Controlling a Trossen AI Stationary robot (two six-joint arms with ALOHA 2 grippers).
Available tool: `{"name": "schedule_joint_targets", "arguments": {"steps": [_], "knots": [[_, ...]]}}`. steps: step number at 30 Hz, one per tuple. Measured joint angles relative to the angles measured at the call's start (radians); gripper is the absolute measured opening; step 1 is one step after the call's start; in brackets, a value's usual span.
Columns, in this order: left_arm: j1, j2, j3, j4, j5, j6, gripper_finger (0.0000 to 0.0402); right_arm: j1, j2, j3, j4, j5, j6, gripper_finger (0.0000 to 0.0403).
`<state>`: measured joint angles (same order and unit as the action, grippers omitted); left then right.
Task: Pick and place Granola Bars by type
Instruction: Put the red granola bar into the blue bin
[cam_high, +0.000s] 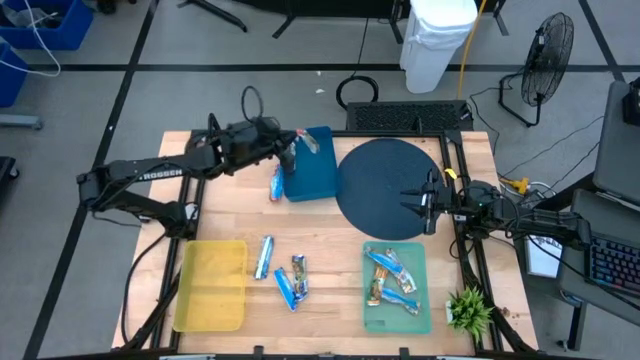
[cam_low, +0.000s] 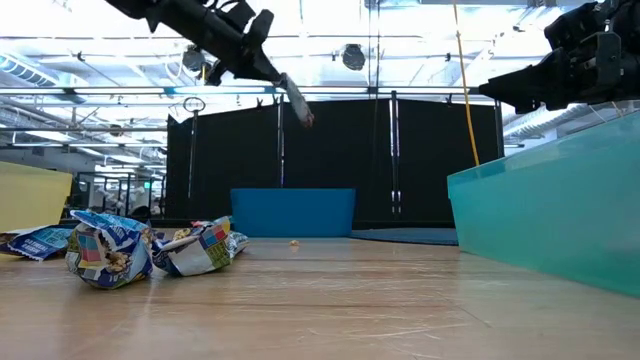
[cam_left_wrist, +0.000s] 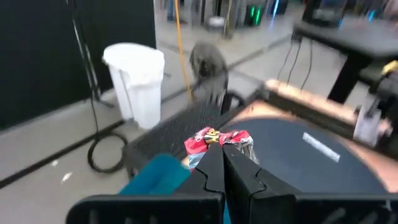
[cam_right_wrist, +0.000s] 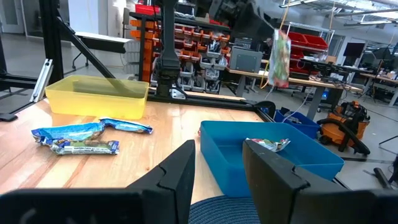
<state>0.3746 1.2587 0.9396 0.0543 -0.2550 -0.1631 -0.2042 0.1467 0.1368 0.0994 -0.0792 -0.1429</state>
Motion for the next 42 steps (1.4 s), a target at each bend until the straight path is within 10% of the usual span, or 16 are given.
{"name": "schedule_joint_targets", "arguments": {"steps": [19,42], "knots": [[-0.021,0.332,0.035,-0.134,0.088,-0.159,0.0,0.0,0.0,0.0,0.0,0.0,0.0,0.0125],[-0.083,0.356,0.035,-0.128,0.098,-0.188,0.0047,0.0,0.0,0.0,0.0,0.0,0.0,0.0125]]}}
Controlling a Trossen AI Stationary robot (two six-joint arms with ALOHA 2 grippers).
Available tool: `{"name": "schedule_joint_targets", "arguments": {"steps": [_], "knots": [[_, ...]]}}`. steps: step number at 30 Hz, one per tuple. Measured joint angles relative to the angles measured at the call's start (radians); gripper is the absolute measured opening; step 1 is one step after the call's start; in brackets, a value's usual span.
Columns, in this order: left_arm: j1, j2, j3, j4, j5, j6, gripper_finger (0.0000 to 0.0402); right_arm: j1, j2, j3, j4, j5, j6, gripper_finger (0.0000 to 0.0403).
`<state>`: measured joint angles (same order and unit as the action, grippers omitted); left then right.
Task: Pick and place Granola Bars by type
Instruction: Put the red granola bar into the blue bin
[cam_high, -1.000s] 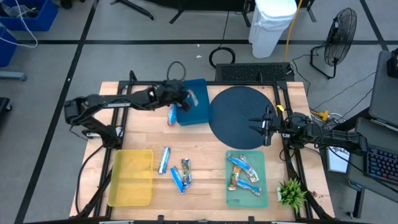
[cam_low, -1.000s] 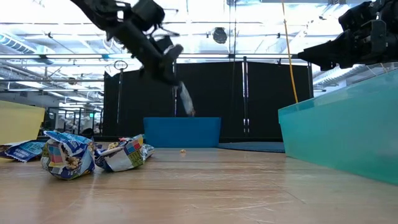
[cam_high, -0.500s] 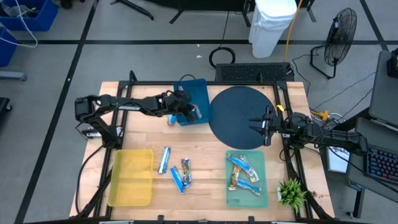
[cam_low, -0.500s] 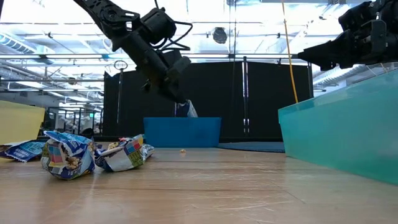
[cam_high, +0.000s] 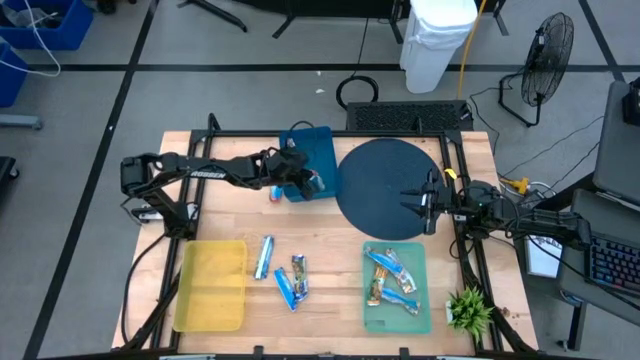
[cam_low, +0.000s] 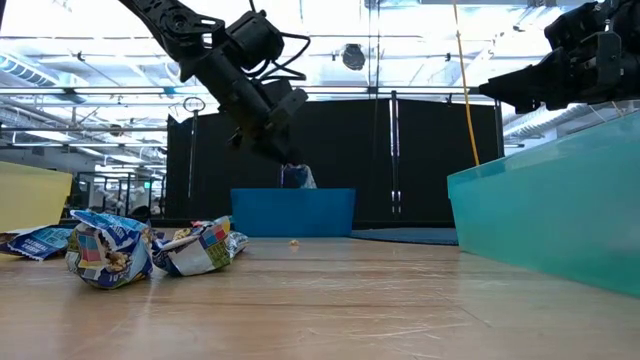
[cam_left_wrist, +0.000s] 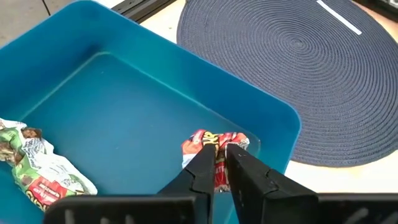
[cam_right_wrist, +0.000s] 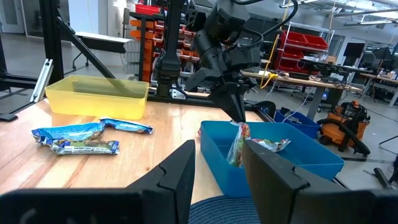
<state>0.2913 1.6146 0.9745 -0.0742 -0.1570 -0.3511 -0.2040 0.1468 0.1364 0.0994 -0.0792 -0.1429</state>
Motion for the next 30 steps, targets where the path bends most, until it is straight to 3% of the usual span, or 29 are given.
{"name": "schedule_joint_targets", "arguments": {"steps": [30], "knots": [[0.0,-0.001,0.0,0.042,-0.001,0.007,0.0049,0.0,0.0,0.0,0.0,0.0,0.0,0.0125]]}}
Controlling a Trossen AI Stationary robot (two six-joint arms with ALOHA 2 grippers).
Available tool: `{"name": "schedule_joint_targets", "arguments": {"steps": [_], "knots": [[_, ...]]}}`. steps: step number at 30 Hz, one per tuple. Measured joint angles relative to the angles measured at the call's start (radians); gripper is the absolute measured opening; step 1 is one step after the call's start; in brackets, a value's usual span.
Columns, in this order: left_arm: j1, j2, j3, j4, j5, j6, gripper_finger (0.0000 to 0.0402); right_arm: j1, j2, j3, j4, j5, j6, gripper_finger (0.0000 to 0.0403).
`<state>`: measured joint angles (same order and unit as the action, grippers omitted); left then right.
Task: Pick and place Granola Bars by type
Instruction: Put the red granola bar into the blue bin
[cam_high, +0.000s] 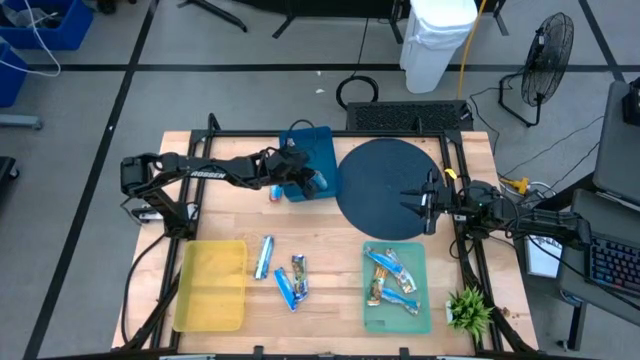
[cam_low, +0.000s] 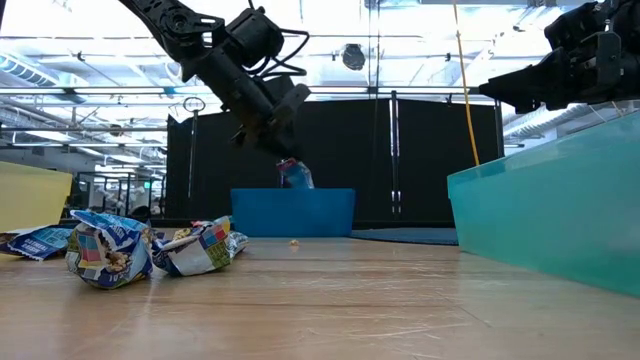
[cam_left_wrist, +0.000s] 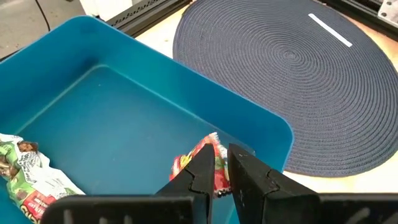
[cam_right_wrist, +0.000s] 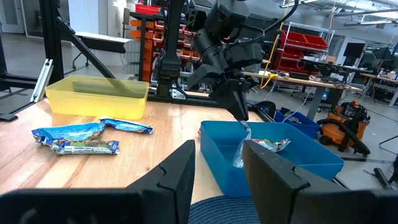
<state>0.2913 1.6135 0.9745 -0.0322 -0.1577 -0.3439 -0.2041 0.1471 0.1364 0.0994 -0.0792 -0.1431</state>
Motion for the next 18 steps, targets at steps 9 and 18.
{"name": "schedule_joint_targets", "arguments": {"steps": [9,18], "knots": [[0.0,0.0,0.0,0.031,0.0,0.035,0.0049,0.0,0.0,0.0,0.0,0.0,0.0,0.0125],[0.0,0.0,0.0,0.057,-0.001,0.058,0.0049,0.0,0.0,0.0,0.0,0.0,0.0,0.0125]]}}
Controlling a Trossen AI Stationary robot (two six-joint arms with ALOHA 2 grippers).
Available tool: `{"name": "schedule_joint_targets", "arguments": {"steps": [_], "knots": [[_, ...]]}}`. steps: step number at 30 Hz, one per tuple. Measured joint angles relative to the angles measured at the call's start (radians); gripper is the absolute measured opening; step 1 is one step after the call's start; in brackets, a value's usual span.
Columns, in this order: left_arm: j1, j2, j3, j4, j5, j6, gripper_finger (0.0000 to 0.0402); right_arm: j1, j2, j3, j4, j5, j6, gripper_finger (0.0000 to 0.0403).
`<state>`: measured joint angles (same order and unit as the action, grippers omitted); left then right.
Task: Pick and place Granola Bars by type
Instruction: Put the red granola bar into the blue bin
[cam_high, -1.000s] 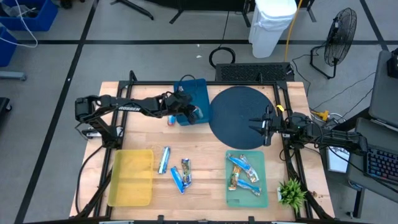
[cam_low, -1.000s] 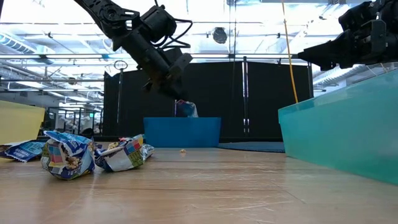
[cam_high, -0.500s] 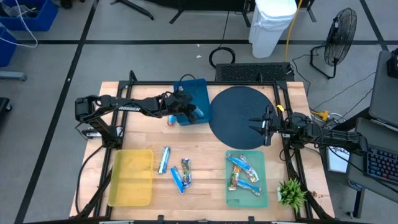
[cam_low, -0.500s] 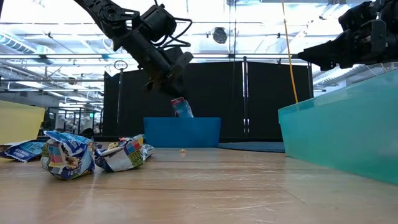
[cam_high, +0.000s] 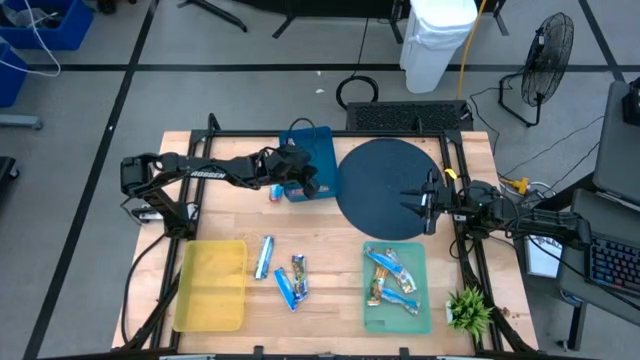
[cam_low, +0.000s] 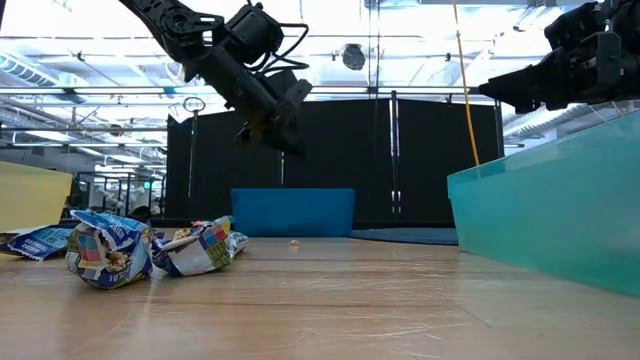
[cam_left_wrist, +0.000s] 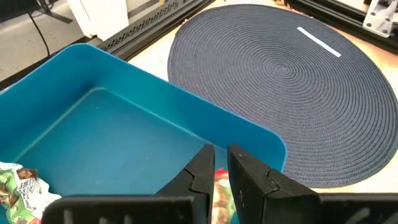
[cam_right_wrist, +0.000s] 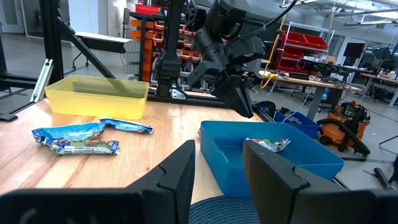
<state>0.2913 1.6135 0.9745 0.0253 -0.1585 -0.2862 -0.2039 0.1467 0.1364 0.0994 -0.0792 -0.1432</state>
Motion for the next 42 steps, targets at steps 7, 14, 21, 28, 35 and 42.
{"name": "schedule_joint_targets", "arguments": {"steps": [7,14,21,28,35,42], "knots": [[-0.002,-0.008,0.0,-0.062,0.045,-0.004,0.0049,0.0,0.0,0.0,0.0,0.0,0.0,0.0125],[-0.005,-0.138,0.0,-0.384,0.077,-0.191,0.0049,0.0,0.0,0.0,0.0,0.0,0.0,0.0125],[-0.064,-0.195,0.0,-0.696,-0.035,-0.405,0.0049,0.0,0.0,0.0,0.0,0.0,0.0,0.0125],[-0.127,-0.189,-0.031,-0.765,-0.12,-0.536,0.0049,0.0,0.0,0.0,0.0,0.0,0.0,0.0125],[-0.132,-0.191,-0.068,-0.748,-0.14,-0.589,0.006,0.0,0.0,0.0,0.0,0.0,0.0,0.0125],[-0.129,-0.191,-0.16,-0.608,-0.133,-0.59,0.0139,0.0,0.0,0.0,0.0,0.0,0.0,0.0125]]}}
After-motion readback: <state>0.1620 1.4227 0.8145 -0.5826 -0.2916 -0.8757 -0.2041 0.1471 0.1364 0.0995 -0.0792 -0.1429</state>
